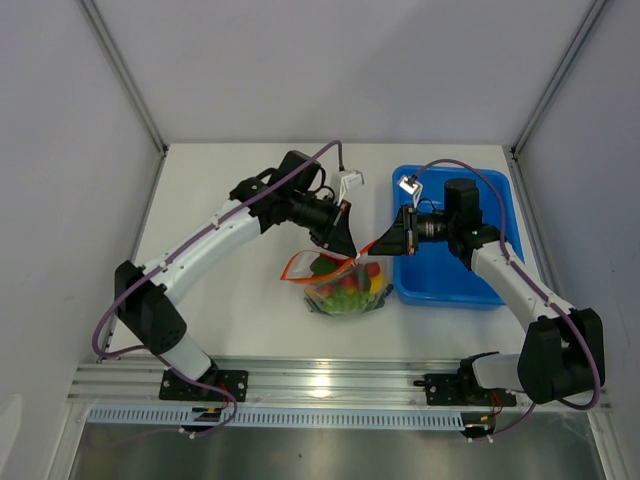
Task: Place the food in the zip-top bag and seal the zipper
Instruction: Zip the zipper food storage bag at the center of the board.
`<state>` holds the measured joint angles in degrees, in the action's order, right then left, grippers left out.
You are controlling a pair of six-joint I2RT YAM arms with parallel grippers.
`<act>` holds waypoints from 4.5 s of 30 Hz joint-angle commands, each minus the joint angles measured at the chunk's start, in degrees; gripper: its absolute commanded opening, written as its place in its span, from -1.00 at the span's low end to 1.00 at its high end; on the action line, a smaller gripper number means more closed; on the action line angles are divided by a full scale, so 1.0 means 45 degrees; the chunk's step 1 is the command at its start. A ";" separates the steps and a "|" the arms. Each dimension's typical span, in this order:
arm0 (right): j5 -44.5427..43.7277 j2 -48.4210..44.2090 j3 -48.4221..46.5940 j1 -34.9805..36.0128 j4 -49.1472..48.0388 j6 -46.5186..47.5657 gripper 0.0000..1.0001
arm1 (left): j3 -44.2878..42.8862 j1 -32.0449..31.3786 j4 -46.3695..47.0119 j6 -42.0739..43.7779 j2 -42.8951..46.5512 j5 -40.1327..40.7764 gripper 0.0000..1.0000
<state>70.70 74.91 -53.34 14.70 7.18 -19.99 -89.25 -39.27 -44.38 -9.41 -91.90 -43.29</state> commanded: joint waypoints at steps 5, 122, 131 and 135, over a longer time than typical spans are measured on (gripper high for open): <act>-0.0883 -0.0026 -0.0744 0.0035 -0.0092 -0.0109 -1.00 | -0.0674 0.0073 -0.0118 0.0099 -0.0008 -0.0147 -0.99; -0.3015 0.1536 -0.2072 0.0562 0.2349 0.1649 -1.00 | 0.1435 0.0874 -0.3145 -0.0350 0.3839 0.5848 -0.99; -0.2937 0.1555 -0.2092 0.0464 0.2389 0.1708 -1.00 | 0.1903 0.0894 -0.3926 -0.0994 0.4815 0.7858 -0.99; -0.2898 0.1614 -0.2169 0.0484 0.2369 0.1707 -1.00 | 0.2138 0.0894 -0.4297 -0.1365 0.5011 0.8290 -0.99</act>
<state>60.36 83.55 -62.67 18.50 18.17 -13.85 -80.31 -36.23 -58.67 -13.34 -72.29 -11.25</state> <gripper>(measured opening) 0.009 0.024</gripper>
